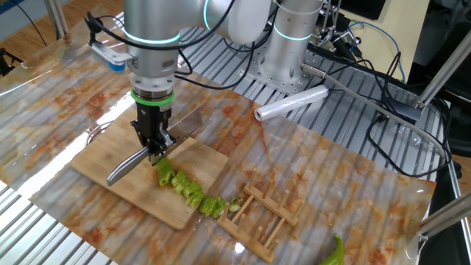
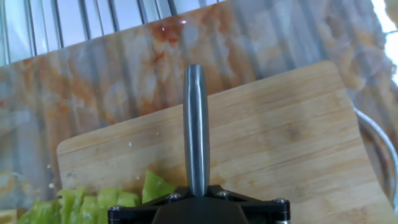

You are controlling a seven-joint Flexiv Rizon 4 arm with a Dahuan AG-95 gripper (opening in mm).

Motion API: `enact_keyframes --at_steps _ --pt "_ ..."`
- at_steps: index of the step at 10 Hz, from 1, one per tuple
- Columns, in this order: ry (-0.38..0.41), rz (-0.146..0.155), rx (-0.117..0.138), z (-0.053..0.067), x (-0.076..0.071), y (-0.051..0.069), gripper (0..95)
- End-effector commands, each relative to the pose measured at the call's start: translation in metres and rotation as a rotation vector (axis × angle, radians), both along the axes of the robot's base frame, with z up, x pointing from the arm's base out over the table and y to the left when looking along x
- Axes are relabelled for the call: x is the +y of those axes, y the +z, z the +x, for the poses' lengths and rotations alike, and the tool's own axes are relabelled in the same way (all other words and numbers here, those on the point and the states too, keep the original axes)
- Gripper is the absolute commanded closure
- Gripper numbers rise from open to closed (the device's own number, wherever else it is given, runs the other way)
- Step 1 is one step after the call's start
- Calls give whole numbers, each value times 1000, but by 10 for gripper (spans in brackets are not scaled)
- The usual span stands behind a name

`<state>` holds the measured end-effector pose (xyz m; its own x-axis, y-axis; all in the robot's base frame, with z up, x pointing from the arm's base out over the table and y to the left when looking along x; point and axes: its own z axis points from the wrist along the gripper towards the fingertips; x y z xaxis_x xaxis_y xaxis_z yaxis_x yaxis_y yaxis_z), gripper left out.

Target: Chop the chili peppers

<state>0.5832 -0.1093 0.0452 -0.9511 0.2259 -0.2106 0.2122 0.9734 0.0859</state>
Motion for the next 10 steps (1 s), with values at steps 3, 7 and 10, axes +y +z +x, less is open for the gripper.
enact_keyframes --at_steps 3,7,10 --pt "2 19 22 -4 -2 19 950" --pt "15 -4 25 -7 -4 22 950" --pt "30 -12 24 -10 -10 20 950"
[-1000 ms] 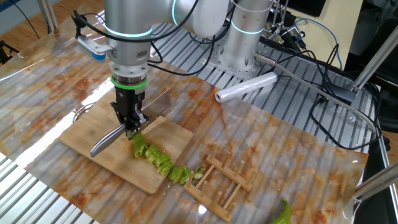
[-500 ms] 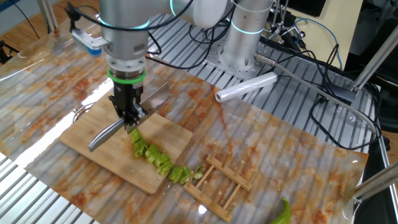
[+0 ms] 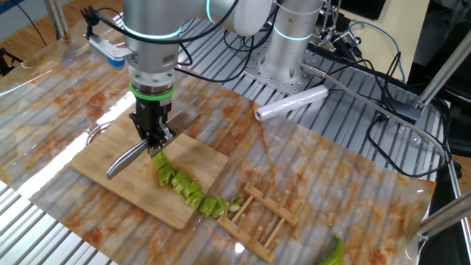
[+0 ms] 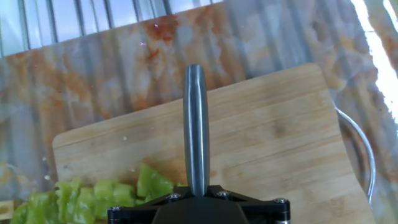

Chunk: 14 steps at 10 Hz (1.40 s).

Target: Chop the chili peppers

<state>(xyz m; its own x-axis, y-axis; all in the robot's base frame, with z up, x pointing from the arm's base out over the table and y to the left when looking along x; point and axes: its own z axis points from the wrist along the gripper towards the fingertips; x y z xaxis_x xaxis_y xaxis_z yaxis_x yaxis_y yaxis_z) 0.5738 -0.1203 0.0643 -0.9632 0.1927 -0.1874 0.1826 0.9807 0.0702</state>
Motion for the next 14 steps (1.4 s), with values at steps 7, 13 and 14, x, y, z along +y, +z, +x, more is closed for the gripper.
enact_keyframes --at_steps 7,13,14 --pt "13 -7 -14 -10 -10 -11 950" --pt "9 3 -61 -7 -10 -34 950" --pt "16 2 -46 -7 -11 -29 950"
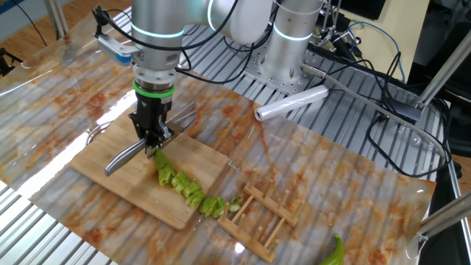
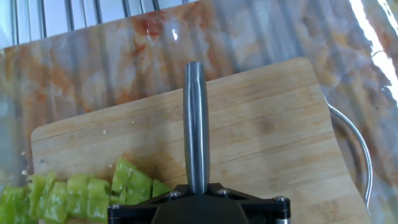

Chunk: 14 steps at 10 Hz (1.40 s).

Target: Chop the chili peppers

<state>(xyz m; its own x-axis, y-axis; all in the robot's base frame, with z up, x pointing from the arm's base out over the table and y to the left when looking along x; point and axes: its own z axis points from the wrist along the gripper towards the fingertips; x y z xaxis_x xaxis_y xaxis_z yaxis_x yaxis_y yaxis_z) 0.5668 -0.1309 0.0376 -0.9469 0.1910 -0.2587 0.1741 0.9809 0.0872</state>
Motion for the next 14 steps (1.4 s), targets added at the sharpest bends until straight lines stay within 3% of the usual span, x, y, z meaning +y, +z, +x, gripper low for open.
enact_keyframes --at_steps 1,2,8,10,14 --pt "29 -5 56 -1 -1 5 950" --pt "52 -9 83 -2 -2 14 950" --pt "56 -3 153 3 4 24 950" --pt "57 -5 163 6 11 28 950" --pt "132 -12 160 7 23 34 950"
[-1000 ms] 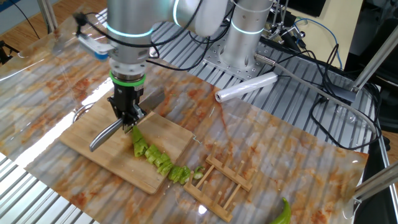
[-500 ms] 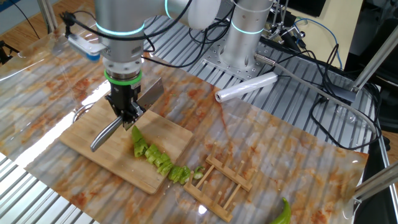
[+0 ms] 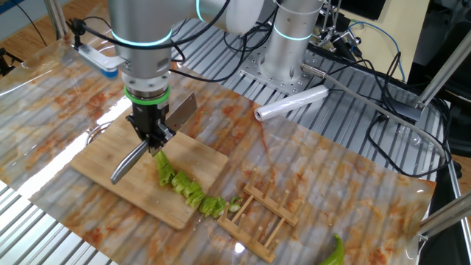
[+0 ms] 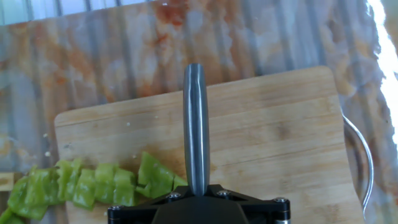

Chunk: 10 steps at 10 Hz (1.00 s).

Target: Chop the chili peppers

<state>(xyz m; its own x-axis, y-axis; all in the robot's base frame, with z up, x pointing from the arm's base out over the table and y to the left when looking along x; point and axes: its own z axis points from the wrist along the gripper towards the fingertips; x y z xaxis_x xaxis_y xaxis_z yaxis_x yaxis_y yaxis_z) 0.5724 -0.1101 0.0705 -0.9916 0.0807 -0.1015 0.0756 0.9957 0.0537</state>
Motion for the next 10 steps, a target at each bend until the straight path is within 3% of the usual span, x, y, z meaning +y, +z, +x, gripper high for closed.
enact_keyframes --at_steps 1,10 --pt "26 2 -5 1 3 2 950" --pt "34 -3 1 2 10 6 950"
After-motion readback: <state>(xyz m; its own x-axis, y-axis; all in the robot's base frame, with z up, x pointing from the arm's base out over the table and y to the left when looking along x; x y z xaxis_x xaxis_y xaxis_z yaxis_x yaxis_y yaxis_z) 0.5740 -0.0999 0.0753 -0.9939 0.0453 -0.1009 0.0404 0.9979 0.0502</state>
